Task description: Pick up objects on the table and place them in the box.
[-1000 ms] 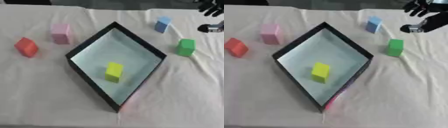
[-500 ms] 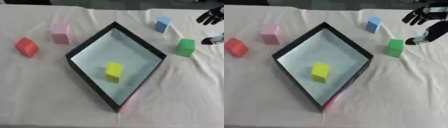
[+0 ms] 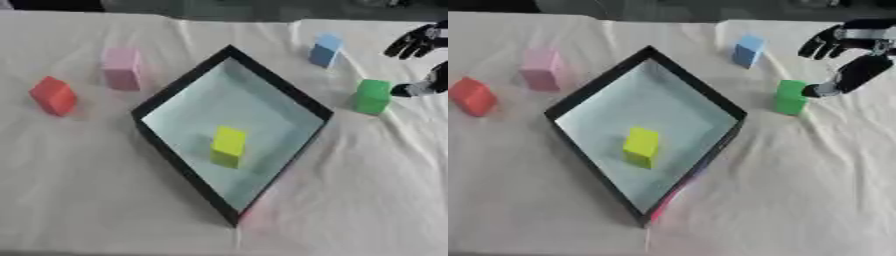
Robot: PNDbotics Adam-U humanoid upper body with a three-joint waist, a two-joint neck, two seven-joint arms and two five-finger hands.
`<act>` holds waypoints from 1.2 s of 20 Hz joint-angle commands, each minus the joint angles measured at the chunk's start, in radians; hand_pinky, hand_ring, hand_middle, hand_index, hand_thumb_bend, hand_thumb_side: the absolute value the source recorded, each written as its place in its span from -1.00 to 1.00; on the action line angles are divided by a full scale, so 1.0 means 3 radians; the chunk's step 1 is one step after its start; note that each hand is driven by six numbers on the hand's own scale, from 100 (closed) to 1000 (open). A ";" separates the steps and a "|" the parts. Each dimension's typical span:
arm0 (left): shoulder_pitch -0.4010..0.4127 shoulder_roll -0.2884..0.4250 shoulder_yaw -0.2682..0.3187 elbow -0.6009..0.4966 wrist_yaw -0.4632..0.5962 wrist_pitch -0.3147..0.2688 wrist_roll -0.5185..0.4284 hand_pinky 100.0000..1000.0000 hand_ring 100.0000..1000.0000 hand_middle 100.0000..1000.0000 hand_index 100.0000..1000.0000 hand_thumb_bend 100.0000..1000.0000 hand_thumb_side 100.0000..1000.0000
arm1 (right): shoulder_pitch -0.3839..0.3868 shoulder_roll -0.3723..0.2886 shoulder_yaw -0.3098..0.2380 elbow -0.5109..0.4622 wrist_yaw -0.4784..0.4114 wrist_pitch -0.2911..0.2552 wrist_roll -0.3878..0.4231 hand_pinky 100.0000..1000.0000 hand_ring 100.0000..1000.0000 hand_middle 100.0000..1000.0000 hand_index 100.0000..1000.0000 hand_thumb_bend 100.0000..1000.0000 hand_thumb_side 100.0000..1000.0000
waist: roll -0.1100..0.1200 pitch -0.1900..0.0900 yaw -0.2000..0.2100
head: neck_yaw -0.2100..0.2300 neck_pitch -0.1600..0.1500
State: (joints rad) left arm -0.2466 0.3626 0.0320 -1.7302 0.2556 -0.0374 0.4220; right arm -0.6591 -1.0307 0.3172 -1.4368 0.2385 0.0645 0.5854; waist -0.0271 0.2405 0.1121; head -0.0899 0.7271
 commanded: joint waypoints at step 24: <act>-0.0053 0.0044 -0.0018 -0.0062 0.0010 0.0007 -0.0034 0.56 0.49 0.53 0.60 -0.61 0.29 | -0.0216 0.0456 0.0094 0.0813 0.0693 -0.0274 -0.0072 0.71 0.68 0.65 0.77 -0.16 -0.54 | 0.0013 -0.0026 0.0005 | -0.0034 -0.0050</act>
State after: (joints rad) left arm -0.2526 0.3619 0.0266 -1.7303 0.2558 -0.0342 0.4148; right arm -0.7043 -0.8717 0.3522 -1.1973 0.4359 -0.0109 0.5632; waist -0.0268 0.2417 0.1145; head -0.0980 0.7267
